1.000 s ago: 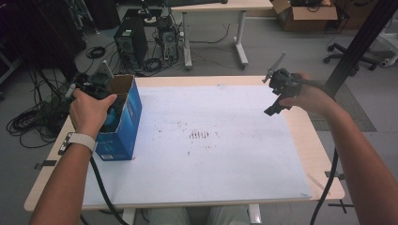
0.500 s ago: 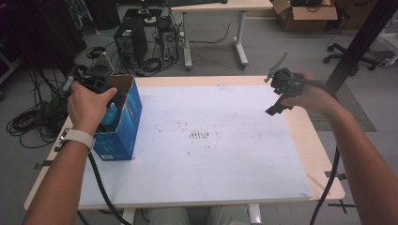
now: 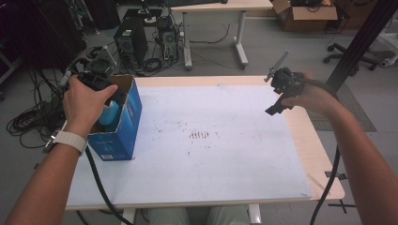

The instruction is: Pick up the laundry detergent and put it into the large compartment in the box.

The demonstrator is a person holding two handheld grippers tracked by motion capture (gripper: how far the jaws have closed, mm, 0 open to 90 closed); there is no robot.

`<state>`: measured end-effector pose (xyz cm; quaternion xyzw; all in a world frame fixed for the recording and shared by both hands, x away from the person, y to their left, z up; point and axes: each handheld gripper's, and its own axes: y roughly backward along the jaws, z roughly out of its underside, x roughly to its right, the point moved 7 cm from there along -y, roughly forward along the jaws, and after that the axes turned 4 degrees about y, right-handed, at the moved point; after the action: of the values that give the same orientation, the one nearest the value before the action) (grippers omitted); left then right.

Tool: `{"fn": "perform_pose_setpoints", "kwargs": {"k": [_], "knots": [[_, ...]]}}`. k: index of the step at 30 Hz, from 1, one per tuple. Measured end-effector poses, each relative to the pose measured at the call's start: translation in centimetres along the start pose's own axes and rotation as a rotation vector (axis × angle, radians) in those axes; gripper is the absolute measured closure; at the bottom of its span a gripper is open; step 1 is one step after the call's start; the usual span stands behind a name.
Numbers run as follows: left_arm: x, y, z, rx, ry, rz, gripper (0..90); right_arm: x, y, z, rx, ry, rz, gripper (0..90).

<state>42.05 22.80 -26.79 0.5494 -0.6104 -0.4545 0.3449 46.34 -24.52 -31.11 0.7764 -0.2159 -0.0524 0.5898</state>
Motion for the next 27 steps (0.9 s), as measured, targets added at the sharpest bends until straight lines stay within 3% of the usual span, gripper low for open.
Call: {"fn": "perform_pose_setpoints", "kwargs": {"k": [13,15,19,23,24,27], "knots": [[3.4,2.2,0.3,0.055,-0.124,0.070,22.1,-0.2,0.3,0.0,0.000,0.000,0.005,9.1],[4.1,2.5,0.4,0.056,-0.159,0.083,22.1,-0.2,0.4,-0.1,0.001,0.002,0.005,9.1],[5.8,3.1,0.7,0.069,-0.242,0.113,22.2,-0.3,0.4,-0.1,-0.001,0.004,0.005,9.1],[8.6,3.7,1.4,0.080,-0.383,0.212,22.2,-0.3,0.4,-0.1,-0.002,0.003,0.004,9.1],[8.6,3.7,1.4,0.080,-0.383,0.212,22.2,-0.4,0.4,-0.1,-0.002,0.003,0.003,9.1],[10.6,3.8,1.9,0.079,-0.476,0.256,21.5,-0.4,0.4,-0.1,-0.002,0.001,0.003,9.1]]}}
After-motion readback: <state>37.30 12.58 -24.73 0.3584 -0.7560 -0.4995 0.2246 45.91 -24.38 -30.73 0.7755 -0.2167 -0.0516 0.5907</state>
